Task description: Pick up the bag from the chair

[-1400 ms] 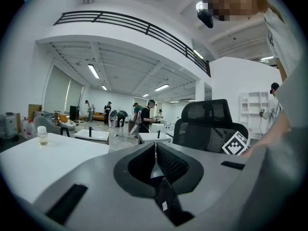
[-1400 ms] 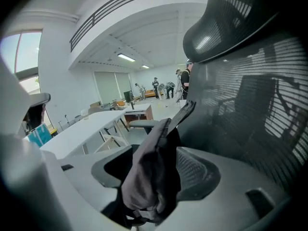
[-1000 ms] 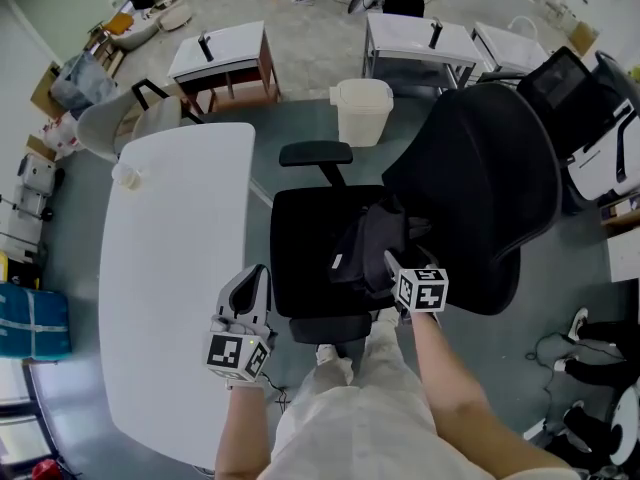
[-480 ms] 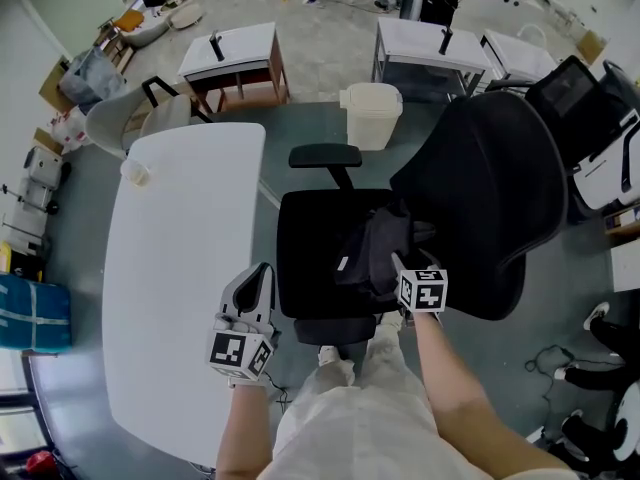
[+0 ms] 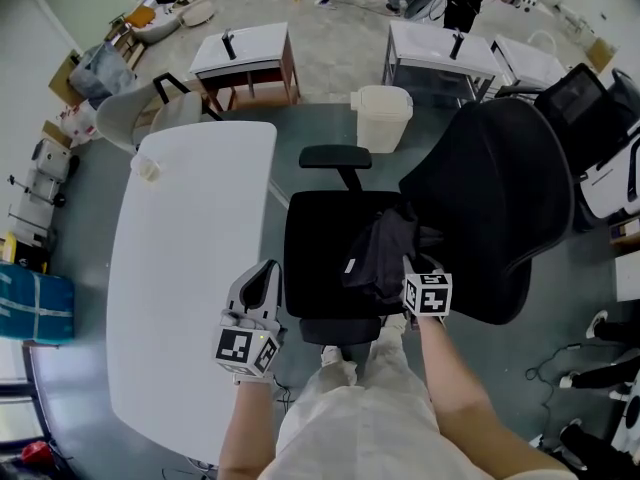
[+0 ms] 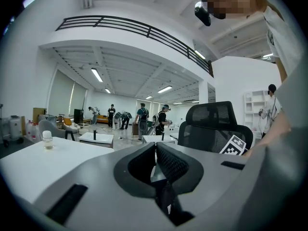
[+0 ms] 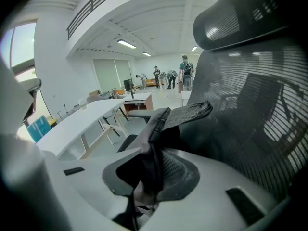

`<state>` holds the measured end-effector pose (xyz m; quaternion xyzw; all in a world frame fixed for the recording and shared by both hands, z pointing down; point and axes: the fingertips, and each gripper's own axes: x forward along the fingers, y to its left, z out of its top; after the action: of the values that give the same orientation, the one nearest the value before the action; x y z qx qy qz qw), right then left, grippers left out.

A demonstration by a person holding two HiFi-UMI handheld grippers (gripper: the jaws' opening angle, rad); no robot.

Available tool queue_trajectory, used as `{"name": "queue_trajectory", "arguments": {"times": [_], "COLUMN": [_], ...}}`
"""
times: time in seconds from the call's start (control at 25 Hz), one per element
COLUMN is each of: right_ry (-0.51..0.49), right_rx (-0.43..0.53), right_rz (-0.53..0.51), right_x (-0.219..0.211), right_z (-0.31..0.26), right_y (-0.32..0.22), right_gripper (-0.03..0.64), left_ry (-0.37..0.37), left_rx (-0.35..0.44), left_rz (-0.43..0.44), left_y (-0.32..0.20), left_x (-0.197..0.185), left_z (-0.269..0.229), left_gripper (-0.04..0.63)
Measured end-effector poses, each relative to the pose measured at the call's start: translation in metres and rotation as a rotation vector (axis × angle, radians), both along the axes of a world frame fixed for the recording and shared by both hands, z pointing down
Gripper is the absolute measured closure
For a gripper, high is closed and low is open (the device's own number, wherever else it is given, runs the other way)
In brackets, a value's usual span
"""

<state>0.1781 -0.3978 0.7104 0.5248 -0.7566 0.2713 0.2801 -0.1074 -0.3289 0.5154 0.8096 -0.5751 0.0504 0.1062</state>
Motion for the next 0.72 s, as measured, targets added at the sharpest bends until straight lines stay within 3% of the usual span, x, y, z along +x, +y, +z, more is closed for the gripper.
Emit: {"name": "queue_trajectory", "arguments": {"times": [0.36, 0.72], "right_ry": [-0.039, -0.058], "right_rx": [0.031, 0.078], "right_rz": [0.008, -0.049], "right_x": [-0.006, -0.023], "right_z": [-0.016, -0.041], "right_y": [-0.003, -0.006], "right_gripper": [0.561, 0.566], "left_ry": [-0.004, 0.004], "left_rx": [0.006, 0.008], "left_rz": [0.001, 0.002], "left_y": [0.000, 0.002], "left_x": [-0.004, -0.005], "left_z": [-0.003, -0.005], "left_gripper": [0.568, 0.568]}}
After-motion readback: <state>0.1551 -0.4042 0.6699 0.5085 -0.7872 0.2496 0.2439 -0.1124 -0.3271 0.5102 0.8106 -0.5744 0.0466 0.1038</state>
